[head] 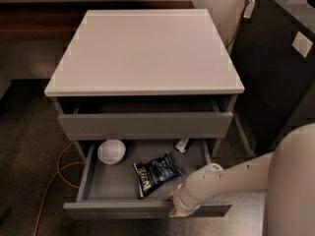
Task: Pick blue chip bag from middle drawer and place on counter
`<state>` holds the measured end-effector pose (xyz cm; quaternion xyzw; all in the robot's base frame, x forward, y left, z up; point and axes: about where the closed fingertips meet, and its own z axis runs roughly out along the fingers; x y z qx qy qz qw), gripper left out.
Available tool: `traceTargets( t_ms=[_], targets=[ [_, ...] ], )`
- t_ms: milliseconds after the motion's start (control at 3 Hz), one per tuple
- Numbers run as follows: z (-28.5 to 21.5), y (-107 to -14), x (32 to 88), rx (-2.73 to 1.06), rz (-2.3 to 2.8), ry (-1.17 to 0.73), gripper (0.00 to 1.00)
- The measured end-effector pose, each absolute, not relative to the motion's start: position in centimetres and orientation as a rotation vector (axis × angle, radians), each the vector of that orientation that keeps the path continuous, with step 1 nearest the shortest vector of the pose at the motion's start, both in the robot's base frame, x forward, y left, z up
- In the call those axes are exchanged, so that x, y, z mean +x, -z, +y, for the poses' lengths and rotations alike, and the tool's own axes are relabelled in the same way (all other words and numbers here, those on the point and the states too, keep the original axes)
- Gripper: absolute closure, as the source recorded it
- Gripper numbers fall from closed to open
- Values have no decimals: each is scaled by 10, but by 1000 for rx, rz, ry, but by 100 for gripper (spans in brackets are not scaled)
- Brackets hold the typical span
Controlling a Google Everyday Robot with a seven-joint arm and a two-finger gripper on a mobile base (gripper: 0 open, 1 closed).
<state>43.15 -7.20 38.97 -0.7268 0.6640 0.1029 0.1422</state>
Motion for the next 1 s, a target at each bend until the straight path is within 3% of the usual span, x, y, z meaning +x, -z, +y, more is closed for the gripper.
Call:
traceTargets(
  t_ms=[667, 1000],
  targets=[
    [-71, -388, 430, -2100, 1916, -302, 0],
    [-71, -388, 430, -2100, 1916, -302, 0]
  ],
)
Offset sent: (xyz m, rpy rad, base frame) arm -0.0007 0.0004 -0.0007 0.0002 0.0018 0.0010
